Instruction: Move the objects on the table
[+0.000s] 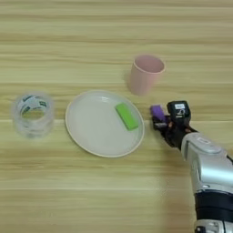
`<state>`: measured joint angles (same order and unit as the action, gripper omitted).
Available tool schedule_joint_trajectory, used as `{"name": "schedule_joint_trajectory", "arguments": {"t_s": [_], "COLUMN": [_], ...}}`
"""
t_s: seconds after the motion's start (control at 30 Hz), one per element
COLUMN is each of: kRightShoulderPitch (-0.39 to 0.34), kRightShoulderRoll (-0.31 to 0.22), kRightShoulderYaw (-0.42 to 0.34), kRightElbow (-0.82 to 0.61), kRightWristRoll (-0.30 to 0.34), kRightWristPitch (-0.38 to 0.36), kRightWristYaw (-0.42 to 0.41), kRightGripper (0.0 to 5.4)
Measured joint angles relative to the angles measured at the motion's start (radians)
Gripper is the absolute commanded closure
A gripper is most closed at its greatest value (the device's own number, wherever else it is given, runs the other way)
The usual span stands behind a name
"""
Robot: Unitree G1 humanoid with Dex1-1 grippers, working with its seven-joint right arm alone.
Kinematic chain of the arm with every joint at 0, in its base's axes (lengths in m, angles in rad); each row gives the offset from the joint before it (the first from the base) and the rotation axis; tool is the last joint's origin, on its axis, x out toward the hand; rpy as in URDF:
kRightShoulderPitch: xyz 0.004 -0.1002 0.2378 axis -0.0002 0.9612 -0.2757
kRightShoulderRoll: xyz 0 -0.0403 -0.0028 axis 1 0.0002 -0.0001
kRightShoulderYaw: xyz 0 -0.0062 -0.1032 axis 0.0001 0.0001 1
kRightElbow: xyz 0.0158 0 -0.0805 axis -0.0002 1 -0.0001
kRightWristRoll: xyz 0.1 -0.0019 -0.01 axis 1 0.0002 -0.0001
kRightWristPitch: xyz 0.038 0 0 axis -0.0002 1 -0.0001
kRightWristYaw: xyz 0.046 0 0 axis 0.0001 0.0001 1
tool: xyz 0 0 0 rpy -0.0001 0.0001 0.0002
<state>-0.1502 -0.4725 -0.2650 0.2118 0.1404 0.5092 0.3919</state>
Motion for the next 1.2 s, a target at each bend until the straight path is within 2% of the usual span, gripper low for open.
{"name": "schedule_joint_trajectory", "arguments": {"t_s": [0.3,0.33,0.53,0.73,1.2], "kRightShoulderPitch": [-0.048,-0.052,-0.057,-0.016,0.045], "kRightShoulderRoll": [-0.001,-0.001,0.006,0.021,0.024], "kRightShoulderYaw": [0.0,0.0,0.001,0.018,0.005], "kRightElbow": [0.111,0.122,0.133,0.025,-0.217], "kRightWristRoll": [-0.019,-0.022,-0.032,-0.035,-0.007], "kRightWristPitch": [-0.078,-0.087,-0.109,-0.091,-0.017], "kRightWristYaw": [-0.026,-0.037,-0.064,-0.075,-0.07], "kRightGripper": [3.99,3.7,2.96,2.36,0.85]}}
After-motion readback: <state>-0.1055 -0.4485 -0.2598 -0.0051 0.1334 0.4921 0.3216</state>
